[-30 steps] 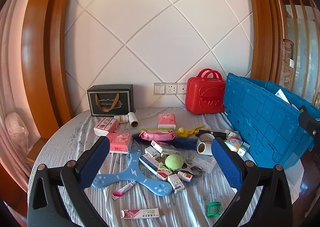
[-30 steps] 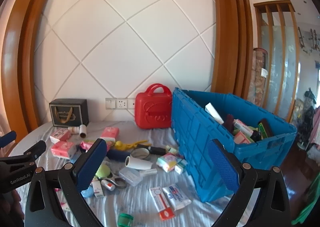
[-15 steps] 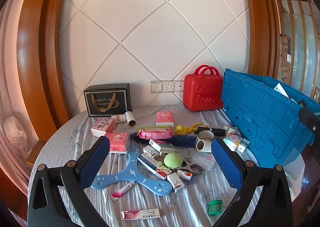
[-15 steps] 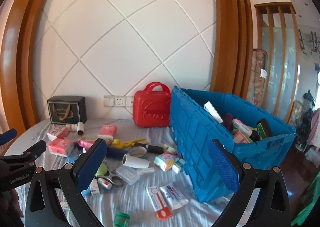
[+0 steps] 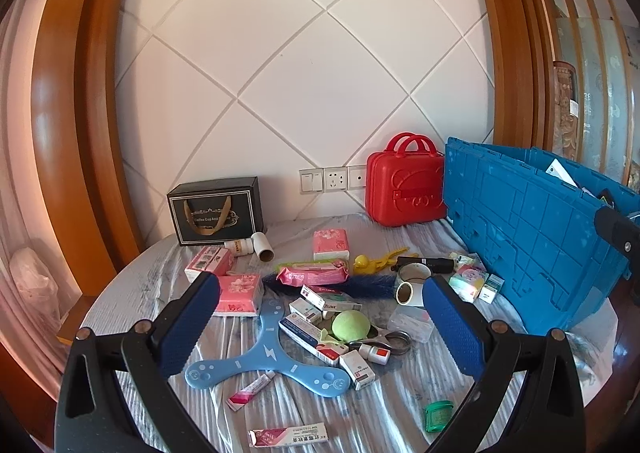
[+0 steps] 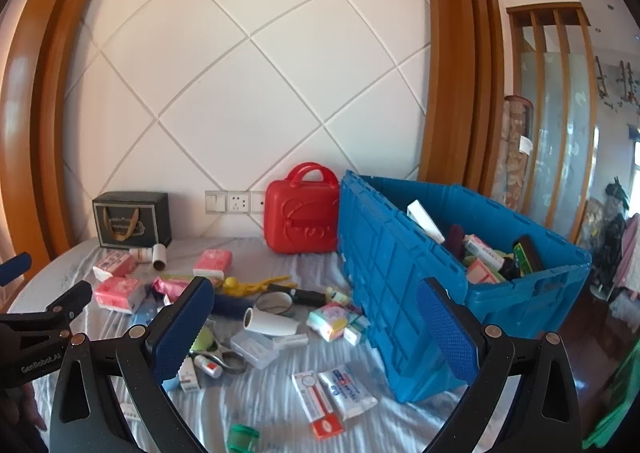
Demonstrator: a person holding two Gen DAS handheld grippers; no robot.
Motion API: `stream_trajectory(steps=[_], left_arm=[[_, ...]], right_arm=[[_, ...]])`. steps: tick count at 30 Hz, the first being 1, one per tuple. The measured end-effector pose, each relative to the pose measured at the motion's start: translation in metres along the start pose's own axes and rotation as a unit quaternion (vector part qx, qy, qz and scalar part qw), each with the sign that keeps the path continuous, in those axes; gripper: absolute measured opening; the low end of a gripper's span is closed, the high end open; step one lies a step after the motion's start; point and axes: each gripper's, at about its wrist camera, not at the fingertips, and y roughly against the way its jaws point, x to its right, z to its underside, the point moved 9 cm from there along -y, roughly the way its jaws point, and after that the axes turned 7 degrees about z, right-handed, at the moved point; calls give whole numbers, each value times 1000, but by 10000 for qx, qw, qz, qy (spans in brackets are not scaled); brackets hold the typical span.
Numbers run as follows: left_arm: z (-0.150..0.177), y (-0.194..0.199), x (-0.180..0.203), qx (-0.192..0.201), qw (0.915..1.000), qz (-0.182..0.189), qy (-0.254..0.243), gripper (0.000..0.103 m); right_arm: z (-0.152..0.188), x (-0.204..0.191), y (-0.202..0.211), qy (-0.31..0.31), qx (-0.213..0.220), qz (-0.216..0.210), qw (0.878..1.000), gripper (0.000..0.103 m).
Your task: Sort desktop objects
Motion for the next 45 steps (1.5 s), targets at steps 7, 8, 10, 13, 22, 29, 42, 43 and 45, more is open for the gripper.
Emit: stream_trajectory(steps=[7, 8, 10, 13, 22, 29, 42, 43, 45], left_arm=[[4, -3, 5, 71, 9996, 286, -4, 103], [4, -4, 4, 66, 9996, 270, 3, 103], [6, -5, 3, 40, 9997, 259, 24, 103], [7, -6, -1, 3, 9998, 157, 77, 103], [9, -6, -3, -89, 10000, 34, 26, 103], [16, -9, -4, -213, 9998, -51, 4, 103], [17, -10, -7, -243, 9996, -134, -26, 103], [17, -10, -7, -246, 9996, -127, -18, 103], [18, -10, -8, -249, 9996, -127, -17, 103]], right_arm=[[2, 0, -1, -1, -36, 21, 10000, 102], [2, 0, -1, -3, -36, 25, 10000, 102], [1, 2, -2, -28, -38, 31, 10000, 102], [1, 3, 0, -69, -31, 28, 10000, 102], [2, 3, 2, -93, -29, 24, 9999, 103], [6, 6, 2, -121, -53, 44, 9999, 103], [6, 4, 0, -121, -52, 11, 9999, 103], [6, 4, 0, -122, -59, 6, 9999, 103], [6, 3, 0, -115, -58, 4, 9999, 103]])
